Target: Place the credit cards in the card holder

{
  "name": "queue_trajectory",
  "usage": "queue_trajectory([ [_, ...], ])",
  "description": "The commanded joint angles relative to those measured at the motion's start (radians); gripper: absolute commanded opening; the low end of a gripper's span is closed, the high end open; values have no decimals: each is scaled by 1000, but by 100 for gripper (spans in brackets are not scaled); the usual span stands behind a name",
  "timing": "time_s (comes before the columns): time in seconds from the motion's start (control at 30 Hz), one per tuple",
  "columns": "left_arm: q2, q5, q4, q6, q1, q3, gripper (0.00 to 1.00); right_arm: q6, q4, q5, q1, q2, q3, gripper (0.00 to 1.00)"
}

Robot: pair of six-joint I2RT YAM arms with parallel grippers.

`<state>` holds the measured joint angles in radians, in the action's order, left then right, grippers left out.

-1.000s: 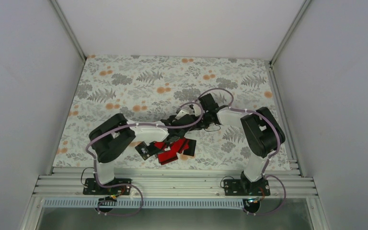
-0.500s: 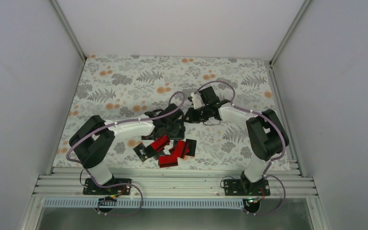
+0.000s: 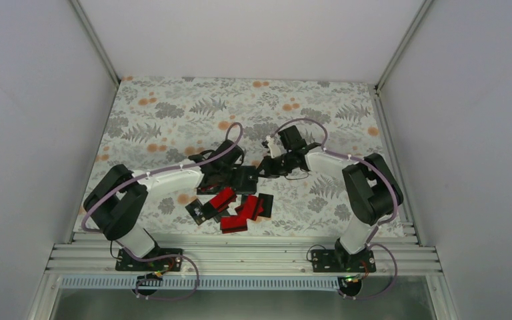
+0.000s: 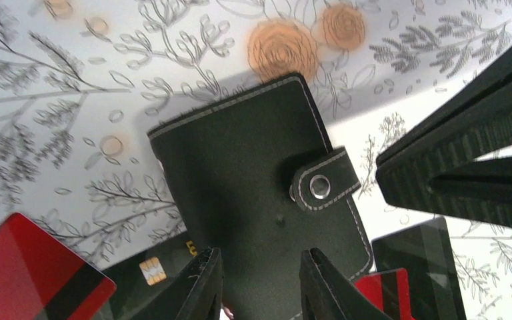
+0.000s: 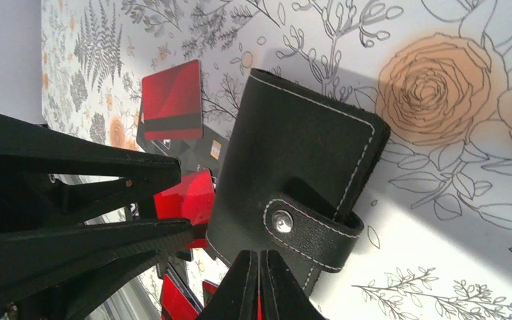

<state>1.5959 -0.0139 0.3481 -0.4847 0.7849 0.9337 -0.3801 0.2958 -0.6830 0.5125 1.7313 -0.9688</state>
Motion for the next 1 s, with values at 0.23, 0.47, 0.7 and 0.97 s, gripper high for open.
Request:
queue_trajectory([
  [0.23, 40, -214, -152, -13, -38, -50, 30, -9, -63, 2, 29, 46, 19, 4],
  [0.47, 60, -225, -183, -23, -67, -70, 29, -8, -84, 12, 33, 97, 7, 4],
  [0.7, 78, -257, -235, -26, -88, -101, 26, -8, -99, 5, 38, 133, 5, 4],
  [0.97, 103, -280, -278, -27, -104, -123, 26, -2, -92, -7, 44, 146, -13, 5],
])
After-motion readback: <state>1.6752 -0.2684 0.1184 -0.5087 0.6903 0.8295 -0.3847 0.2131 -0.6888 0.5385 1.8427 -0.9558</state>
